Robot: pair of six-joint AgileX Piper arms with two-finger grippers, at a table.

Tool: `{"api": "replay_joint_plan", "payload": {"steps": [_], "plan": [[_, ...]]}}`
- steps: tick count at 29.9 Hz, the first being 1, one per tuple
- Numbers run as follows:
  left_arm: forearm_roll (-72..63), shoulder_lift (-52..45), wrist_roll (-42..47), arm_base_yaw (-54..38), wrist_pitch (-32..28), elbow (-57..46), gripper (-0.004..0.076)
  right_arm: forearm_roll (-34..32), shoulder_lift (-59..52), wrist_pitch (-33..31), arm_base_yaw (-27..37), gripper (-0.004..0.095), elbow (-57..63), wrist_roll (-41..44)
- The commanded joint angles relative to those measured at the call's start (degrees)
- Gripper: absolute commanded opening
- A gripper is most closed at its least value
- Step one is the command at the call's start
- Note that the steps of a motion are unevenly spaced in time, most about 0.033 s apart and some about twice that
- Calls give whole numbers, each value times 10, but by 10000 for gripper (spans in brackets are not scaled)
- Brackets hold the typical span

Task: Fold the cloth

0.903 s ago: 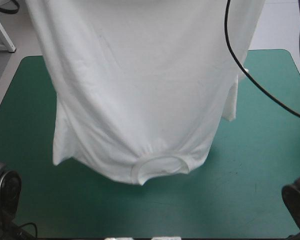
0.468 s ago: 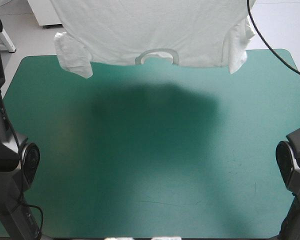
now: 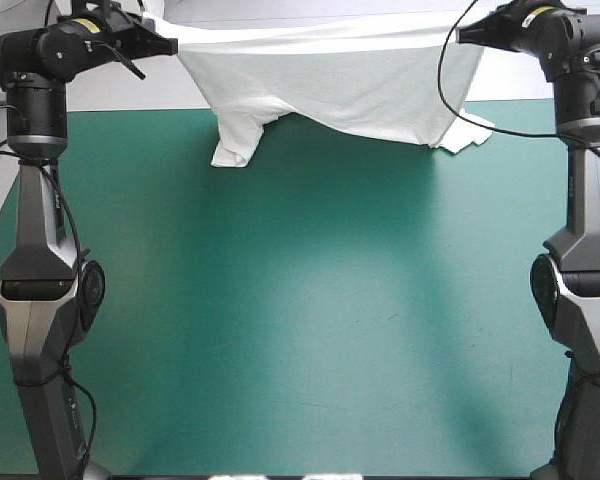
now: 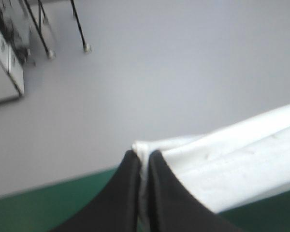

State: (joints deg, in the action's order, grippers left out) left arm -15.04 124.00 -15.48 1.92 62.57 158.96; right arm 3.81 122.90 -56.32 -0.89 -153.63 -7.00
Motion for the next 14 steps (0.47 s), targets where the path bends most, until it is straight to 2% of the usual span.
{"api": "replay_joint_plan", "payload": {"steps": [1, 3, 8, 14], "plan": [[15, -15, 44, -2, 69, 14, -9, 18, -41, 24, 5, -17, 37, -23], [4, 3, 47, -2, 113, 14, -9, 37, -41, 9, 5, -17, 75, -38], [-47, 9, 76, -2, 113, -27, -9, 66, -53, -25, 5, -17, 198, -68], [-55, -15, 88, -1, 114, -159, -9, 77, -94, -45, 5, -17, 343, -68]]}}
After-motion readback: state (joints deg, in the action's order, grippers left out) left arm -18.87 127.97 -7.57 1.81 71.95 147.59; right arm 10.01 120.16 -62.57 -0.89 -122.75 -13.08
